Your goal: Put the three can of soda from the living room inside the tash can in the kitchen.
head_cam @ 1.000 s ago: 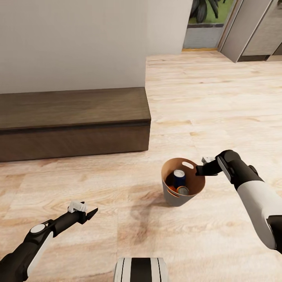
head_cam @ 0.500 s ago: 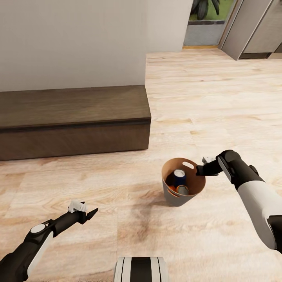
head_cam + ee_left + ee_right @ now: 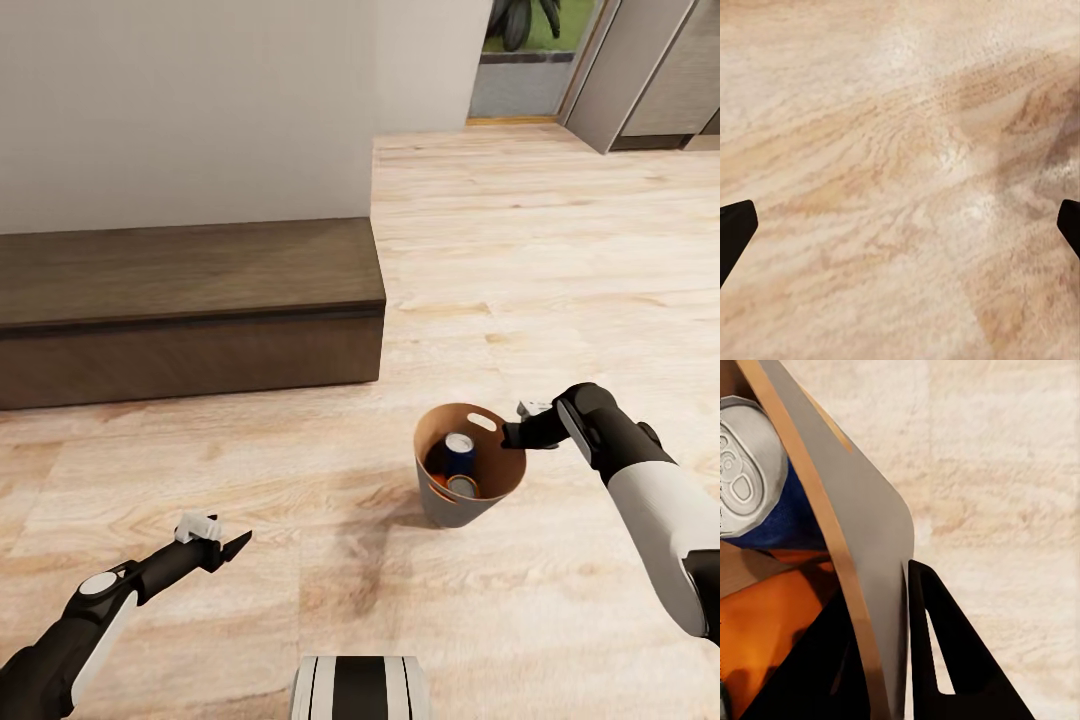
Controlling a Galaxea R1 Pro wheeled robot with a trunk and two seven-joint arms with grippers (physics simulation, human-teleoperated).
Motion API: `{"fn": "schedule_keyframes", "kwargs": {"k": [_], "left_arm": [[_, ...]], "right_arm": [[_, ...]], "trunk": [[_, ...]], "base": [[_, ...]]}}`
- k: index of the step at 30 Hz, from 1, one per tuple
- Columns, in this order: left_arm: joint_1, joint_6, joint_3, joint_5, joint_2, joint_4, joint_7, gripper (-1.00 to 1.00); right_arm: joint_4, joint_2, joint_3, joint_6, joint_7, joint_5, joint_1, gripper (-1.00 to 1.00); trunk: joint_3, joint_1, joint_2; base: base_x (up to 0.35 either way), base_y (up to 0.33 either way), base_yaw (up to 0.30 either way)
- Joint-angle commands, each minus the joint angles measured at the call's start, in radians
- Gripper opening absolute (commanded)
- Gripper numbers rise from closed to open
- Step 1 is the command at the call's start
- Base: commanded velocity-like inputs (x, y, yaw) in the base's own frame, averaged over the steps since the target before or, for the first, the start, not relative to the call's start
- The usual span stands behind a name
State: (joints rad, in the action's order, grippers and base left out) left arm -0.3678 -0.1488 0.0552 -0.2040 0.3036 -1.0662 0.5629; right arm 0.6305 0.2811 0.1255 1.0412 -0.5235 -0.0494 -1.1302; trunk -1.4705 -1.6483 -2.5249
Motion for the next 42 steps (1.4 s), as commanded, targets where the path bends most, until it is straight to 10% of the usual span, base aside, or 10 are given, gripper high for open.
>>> {"fn": "schedule_keyframes", "kwargs": {"k": [1,8,9,42], "left_arm": [[0.0,0.0,0.0,0.0,0.0,0.0,0.0,1.0],[0.0,0.0,0.0,0.0,0.0,0.0,0.0,1.0],[0.0,0.0,0.0,0.0,0.0,0.0,-0.001,1.0],[0.0,0.001,0.0,0.0,-0.001,0.0,-0.002,1.0]], "right_arm": [[0.0,0.0,-0.001,0.006,-0.007,0.025,0.0,-1.0],[0.001,0.007,-0.001,0.006,-0.008,0.027,0.008,-1.0],[0.001,0.008,-0.001,0.006,-0.008,0.027,0.009,1.0],[0.028,0.009,-0.001,0.006,-0.008,0.026,0.012,1.0]], "trunk": [[0.0,0.0,0.0],[0.0,0.0,0.0],[0.0,0.0,0.0],[0.0,0.0,0.0]], "base": [[0.0,0.0,0.0],[0.0,0.0,0.0],[0.0,0.0,0.0],[0.0,0.0,0.0]]}}
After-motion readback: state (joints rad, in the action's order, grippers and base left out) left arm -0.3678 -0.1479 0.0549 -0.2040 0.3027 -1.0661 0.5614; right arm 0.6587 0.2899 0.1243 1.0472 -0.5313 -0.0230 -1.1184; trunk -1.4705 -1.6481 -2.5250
